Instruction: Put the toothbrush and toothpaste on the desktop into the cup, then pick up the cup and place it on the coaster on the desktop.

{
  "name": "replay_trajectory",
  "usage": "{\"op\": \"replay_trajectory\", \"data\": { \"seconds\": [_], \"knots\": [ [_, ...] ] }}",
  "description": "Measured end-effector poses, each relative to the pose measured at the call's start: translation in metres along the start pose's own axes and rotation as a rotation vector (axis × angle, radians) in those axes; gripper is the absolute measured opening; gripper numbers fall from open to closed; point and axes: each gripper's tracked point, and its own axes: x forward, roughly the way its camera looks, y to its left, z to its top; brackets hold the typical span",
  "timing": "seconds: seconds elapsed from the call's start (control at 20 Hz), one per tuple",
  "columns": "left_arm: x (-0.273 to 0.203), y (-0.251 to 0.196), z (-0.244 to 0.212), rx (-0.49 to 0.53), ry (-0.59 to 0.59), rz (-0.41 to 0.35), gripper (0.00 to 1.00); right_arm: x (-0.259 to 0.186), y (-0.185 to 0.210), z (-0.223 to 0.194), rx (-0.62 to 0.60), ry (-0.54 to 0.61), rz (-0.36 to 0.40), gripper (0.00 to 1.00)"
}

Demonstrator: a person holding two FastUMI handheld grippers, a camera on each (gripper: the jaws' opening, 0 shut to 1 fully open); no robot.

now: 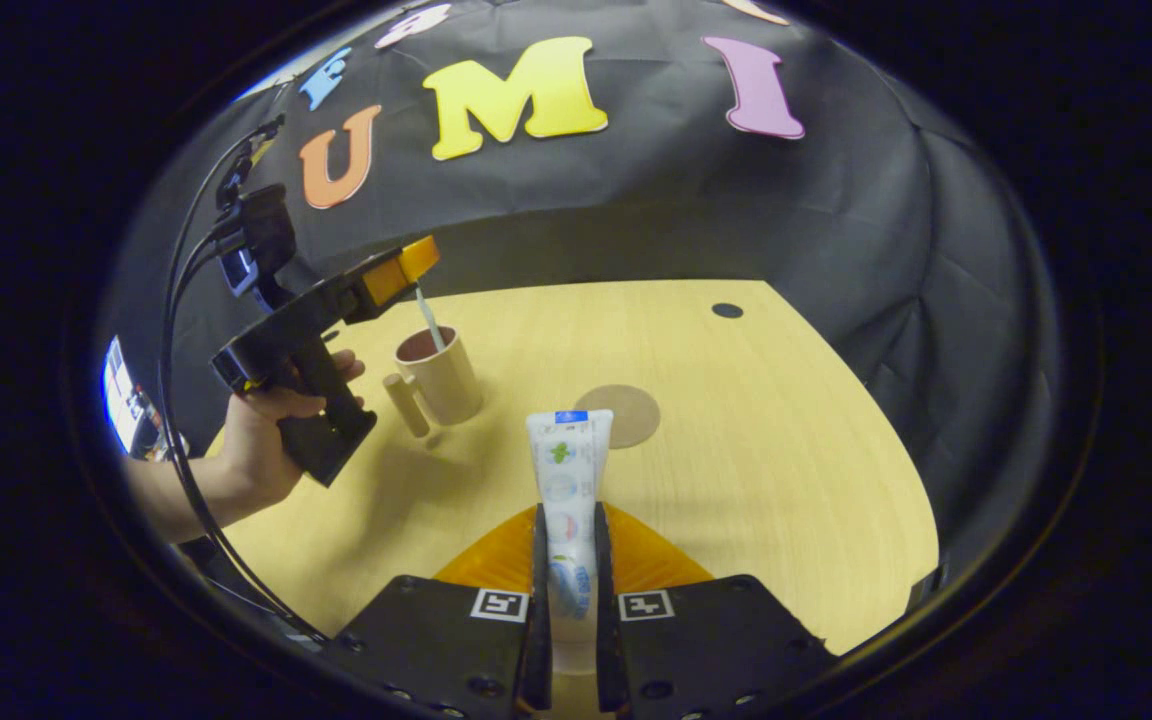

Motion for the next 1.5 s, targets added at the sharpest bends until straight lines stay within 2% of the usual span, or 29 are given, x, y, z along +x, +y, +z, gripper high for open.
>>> {"op": "replay_trajectory", "data": {
  "seconds": [0.25, 0.45, 0.75, 1.05, 1.1, 1.5],
  "knots": [
    [-0.038, 0.019, 0.019, 0.01, 0.011, 0.066, 0.97, 0.002, 0.024, 0.041, -0.037, -0.1, 0.052, 0.18],
    [-0.082, 0.047, 0.039, 0.028, 0.032, 0.151, 0.98, 0.017, 0.065, 0.094, -0.063, -0.224, 0.151, 0.18],
    [-0.124, 0.083, 0.068, 0.051, 0.044, 0.259, 0.97, 0.066, 0.142, 0.171, -0.072, -0.426, 0.311, 0.18],
    [-0.132, 0.106, 0.067, 0.036, 0.075, 0.333, 0.97, 0.12, 0.185, 0.195, -0.061, -0.542, 0.417, 0.17],
    [-0.132, 0.107, 0.064, 0.033, 0.082, 0.337, 0.97, 0.128, 0.189, 0.197, -0.065, -0.561, 0.426, 0.2],
    [-0.132, 0.111, 0.046, 0.002, 0.123, 0.361, 0.98, 0.166, 0.187, 0.189, -0.114, -0.616, 0.422, 0.19]
  ]
}}
